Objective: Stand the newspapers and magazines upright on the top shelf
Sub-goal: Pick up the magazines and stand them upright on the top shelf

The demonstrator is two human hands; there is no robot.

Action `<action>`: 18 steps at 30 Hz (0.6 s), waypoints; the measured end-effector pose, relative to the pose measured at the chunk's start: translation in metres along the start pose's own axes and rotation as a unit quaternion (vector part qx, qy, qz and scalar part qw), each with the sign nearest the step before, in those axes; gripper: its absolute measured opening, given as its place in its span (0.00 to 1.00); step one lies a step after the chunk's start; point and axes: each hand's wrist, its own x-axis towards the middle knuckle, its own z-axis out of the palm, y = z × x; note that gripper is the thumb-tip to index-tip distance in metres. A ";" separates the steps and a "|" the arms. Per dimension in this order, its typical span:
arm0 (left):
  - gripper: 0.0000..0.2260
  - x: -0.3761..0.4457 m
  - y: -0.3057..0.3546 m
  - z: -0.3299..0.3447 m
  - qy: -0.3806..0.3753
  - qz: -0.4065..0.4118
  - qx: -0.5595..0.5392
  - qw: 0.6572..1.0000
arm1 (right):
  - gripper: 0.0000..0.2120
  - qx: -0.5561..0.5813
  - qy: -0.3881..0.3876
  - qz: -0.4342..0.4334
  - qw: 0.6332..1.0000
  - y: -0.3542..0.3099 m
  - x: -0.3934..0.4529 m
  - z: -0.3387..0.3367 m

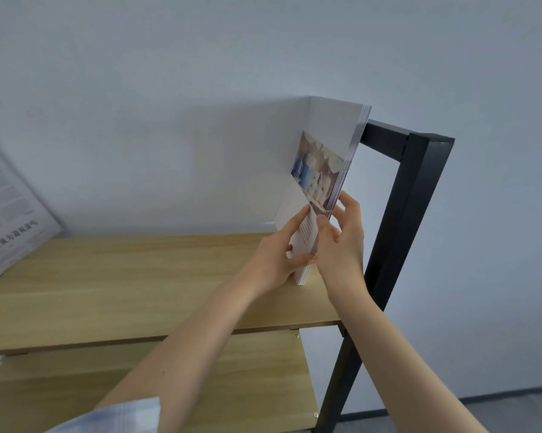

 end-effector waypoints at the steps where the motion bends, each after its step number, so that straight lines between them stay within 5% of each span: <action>1: 0.35 -0.002 0.000 0.001 0.013 -0.004 0.003 1.000 | 0.21 -0.005 0.000 0.003 1.000 -0.001 0.000 0.000; 5: 0.29 -0.009 0.002 0.007 0.063 -0.025 0.025 0.997 | 0.20 -0.025 -0.006 0.032 0.999 -0.002 0.000 0.000; 10: 0.29 -0.034 0.001 0.002 0.023 -0.052 0.031 0.998 | 0.25 -0.086 -0.048 0.061 0.993 -0.001 -0.013 -0.004; 18: 0.18 -0.114 0.003 -0.027 0.061 -0.042 -0.024 0.997 | 0.26 -0.160 -0.073 0.093 0.980 -0.015 -0.070 -0.007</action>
